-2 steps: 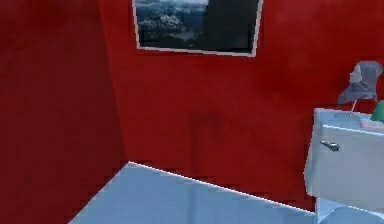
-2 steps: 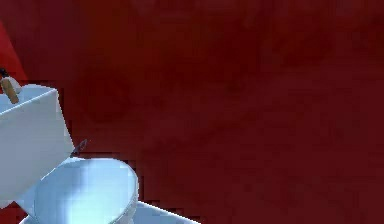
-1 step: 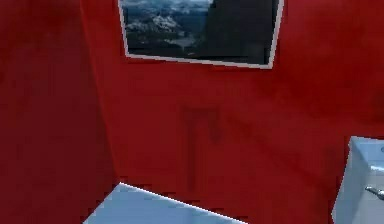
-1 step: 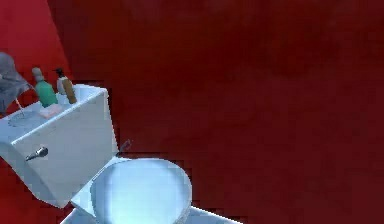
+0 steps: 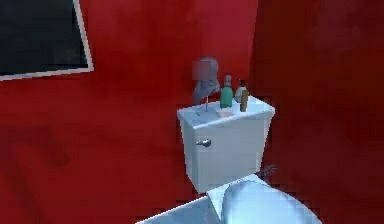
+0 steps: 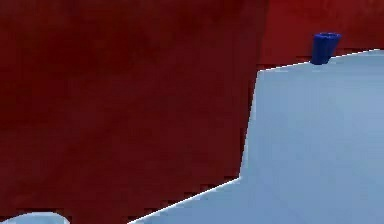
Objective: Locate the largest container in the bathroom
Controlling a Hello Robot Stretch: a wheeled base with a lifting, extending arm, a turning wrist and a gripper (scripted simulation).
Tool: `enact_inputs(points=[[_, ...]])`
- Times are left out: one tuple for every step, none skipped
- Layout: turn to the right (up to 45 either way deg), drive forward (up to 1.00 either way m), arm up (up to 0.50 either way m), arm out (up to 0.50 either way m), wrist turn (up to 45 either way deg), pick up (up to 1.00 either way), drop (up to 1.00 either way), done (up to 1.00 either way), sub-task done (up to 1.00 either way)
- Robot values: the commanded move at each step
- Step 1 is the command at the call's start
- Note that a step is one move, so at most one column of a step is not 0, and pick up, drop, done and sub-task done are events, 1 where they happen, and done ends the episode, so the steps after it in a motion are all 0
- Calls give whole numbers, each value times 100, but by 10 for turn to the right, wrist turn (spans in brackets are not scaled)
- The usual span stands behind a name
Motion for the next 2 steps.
enact_inputs(points=[[450,0,0,0,0,0,0,0,0],[450,0,0,0,0,0,0,0,0]])
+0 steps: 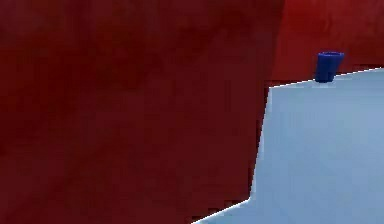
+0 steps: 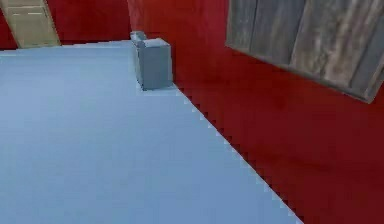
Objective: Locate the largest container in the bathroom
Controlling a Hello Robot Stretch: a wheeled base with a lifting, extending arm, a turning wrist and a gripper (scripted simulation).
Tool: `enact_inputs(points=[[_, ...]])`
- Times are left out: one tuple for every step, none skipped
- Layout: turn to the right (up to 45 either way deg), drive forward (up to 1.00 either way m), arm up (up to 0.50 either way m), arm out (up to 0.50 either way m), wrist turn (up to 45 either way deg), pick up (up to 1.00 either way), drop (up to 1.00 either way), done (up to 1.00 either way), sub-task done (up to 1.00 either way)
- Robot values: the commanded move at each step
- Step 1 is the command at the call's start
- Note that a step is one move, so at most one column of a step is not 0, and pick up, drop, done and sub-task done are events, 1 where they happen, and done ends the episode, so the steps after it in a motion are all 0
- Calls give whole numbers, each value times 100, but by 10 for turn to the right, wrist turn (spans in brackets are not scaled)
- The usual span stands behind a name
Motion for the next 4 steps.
enact_inputs(points=[[450,0,0,0,0,0,0,0,0],[0,100,0,0,0,0,0,0,0],[60,0,0,0,0,0,0,0,0],[0,25,0,0,0,0,0,0,0]])
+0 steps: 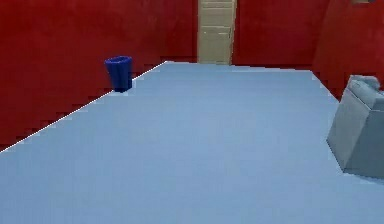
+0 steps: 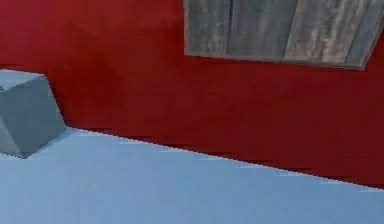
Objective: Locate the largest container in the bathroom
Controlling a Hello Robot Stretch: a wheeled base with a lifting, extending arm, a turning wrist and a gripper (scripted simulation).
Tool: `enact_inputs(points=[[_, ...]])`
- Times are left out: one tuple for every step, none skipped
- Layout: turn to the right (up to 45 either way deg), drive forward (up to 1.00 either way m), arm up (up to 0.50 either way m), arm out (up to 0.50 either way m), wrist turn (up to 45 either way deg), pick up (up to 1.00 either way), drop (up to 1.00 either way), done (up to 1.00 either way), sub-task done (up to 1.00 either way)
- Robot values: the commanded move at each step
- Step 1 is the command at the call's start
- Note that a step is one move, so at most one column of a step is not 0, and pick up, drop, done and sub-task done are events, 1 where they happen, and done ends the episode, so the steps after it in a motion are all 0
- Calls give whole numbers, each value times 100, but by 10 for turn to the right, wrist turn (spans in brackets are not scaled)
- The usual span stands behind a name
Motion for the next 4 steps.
enact_inputs(points=[[-150,0,0,0,0,0,0,0,0],[0,100,0,0,0,0,0,0,0],[0,100,0,0,0,0,0,0,0],[0,100,0,0,0,0,0,0,0]])
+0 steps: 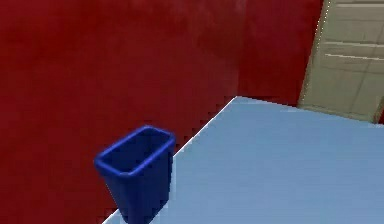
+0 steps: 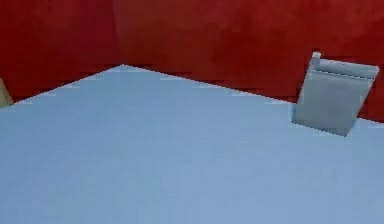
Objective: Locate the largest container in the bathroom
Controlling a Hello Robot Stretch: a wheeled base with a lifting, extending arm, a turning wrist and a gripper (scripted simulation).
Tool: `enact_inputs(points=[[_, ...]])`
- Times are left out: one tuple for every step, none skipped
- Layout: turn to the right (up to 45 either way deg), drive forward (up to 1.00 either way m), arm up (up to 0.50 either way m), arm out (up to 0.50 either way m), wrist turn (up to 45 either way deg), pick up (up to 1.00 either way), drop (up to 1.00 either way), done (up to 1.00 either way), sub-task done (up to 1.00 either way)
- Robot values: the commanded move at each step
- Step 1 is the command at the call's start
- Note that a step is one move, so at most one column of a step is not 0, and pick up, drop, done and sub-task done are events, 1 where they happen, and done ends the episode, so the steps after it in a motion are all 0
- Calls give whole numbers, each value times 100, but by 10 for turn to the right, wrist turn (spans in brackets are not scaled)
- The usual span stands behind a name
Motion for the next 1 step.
enact_inputs(points=[[-90,0,0,0,0,0,0,0,0]])
